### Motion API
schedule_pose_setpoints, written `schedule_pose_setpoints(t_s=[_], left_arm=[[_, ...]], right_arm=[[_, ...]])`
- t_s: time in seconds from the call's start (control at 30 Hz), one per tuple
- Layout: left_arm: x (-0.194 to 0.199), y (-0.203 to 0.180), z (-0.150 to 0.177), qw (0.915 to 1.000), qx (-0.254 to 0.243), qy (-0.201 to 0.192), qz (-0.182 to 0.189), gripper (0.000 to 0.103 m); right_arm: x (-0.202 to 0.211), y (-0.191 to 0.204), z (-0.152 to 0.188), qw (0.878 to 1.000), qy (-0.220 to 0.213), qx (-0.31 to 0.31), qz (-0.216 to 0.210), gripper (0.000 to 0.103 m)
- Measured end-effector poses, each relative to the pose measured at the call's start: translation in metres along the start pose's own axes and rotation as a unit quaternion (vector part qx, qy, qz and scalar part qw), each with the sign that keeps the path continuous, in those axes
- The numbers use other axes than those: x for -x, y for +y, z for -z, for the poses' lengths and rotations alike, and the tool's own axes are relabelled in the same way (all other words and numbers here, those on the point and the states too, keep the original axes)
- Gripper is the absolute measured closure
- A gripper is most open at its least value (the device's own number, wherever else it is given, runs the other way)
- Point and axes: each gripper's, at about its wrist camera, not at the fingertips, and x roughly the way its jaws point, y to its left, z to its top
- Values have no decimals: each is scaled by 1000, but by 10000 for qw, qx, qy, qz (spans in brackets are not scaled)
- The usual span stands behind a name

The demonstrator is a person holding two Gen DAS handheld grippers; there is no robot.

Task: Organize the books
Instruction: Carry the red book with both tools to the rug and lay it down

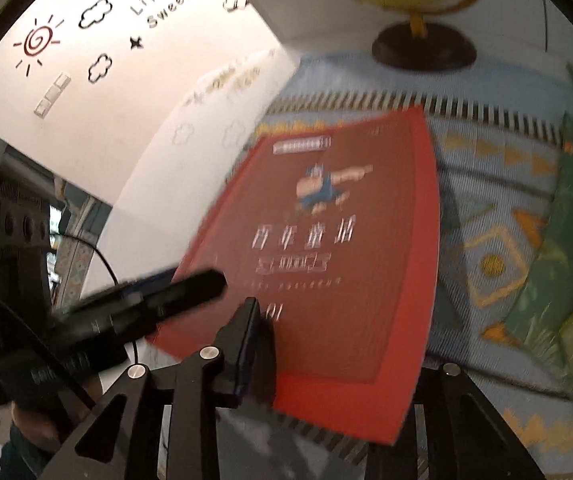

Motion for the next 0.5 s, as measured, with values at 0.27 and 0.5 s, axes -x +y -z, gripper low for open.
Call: schedule_pose_setpoints(t_s=[0.27,0.5], left_arm=[[18,-2,8,9995,-169,-100,-253,54],[3,-85,12,9954,-911,8,286,53]], right_arm=[[7,-13,66,9973,624,273,273,66],[76,-38,118,9953,367,179,880,66]])
